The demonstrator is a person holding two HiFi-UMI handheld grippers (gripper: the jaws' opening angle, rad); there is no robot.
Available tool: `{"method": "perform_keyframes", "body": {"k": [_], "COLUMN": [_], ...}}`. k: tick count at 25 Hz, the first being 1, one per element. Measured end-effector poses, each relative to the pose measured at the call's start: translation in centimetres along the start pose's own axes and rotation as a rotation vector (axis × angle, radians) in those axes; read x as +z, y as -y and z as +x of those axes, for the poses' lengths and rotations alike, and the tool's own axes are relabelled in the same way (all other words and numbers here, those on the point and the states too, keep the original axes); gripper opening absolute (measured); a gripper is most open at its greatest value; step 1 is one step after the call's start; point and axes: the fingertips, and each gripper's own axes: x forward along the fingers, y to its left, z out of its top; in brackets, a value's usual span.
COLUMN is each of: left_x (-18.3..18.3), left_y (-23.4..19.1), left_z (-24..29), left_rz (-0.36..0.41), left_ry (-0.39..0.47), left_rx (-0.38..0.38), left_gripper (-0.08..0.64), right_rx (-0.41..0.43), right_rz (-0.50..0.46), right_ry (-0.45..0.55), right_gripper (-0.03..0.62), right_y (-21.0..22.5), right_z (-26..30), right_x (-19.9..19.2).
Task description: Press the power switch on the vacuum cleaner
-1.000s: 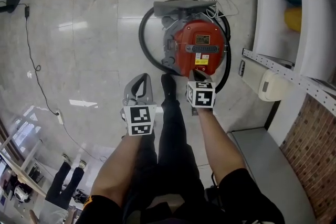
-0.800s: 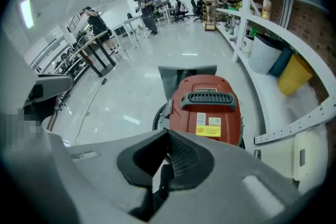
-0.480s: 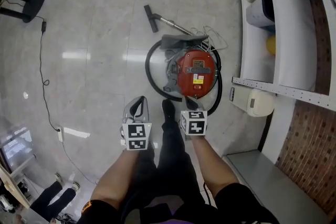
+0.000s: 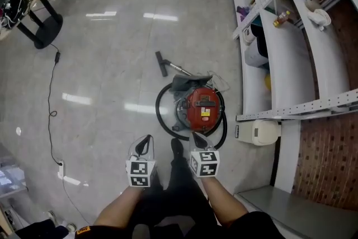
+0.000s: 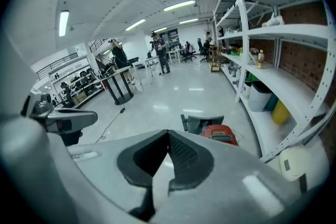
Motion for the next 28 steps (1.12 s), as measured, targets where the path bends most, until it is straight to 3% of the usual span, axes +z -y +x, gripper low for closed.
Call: {"method": "perform_keyframes", "body": {"k": [8,17,28], "left_x": [2.9,3.5,4.6], "left_y": [0.2,1.7,5.4], "left_z": [-8.1,-13.9,-17.6], "left_rz": [0.015,0.028,0.071], "left_ry": [0.12,0.195,0.275], "left_rx": [-0.042,-0.111,-0.128], "left_gripper": [0.011,0.011,0.011], "right_rx": [-0.004,0.023,0.021], "right_rz": [-0.035,-0.073,-0.116], "right_ry": [0.186,0.269,0.327], "right_gripper": [-0.008,-0.008,-0.008], "right_y": [-6.5,-12.2,-11.8], "right_z": [-8.0,-14.0,-19.1], "right_x": [4.1,4.5,3.6]}}
